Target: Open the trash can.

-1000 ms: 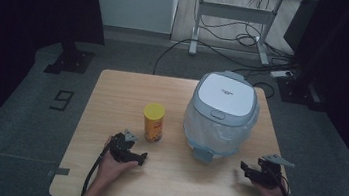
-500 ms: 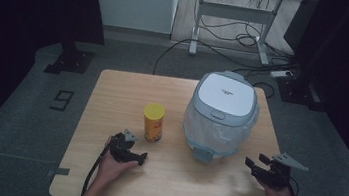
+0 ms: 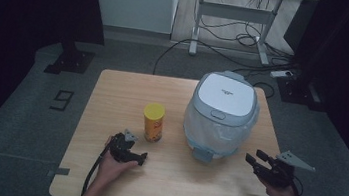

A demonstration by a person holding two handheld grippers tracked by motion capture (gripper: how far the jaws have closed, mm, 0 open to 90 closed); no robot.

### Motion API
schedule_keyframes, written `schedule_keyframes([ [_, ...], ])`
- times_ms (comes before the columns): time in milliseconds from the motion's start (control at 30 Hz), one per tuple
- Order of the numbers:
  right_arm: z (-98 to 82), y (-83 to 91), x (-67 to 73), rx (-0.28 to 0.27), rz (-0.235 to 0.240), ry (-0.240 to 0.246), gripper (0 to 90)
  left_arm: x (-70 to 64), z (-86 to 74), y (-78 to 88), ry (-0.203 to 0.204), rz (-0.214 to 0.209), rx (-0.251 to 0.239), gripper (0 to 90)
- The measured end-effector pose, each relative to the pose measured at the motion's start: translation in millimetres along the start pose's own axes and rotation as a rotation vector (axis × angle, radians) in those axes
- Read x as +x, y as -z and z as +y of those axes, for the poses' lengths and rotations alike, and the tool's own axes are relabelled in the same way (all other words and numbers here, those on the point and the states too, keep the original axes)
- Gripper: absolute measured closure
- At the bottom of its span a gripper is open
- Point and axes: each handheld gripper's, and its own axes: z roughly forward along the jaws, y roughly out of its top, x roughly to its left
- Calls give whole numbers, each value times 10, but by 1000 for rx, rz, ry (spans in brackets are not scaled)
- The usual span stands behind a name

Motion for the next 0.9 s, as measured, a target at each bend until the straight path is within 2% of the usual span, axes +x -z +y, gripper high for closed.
schedule_keyframes([
  [167,85,58,50,-33,21,-4,529,-1,-1,0,0,0,0,0],
  [233,168,106,90,-51,45,-23,558,-1,-1,0,0,0,0,0],
  [333,261,155,125,-66,65,-20,640,-3,-3,2,1,0,-1,0],
  [400,291,165,134,-69,75,-17,658,-3,-3,2,1,0,-1,0],
  [500,370,182,164,-85,116,5,702,-3,-3,2,1,0,-1,0],
  [533,416,183,190,-90,128,20,743,-3,-3,2,1,0,-1,0],
  [733,562,233,245,-112,160,41,846,-3,-3,2,1,-1,-1,0],
  [900,690,285,308,-115,206,75,876,-5,-4,4,2,1,-1,0],
])
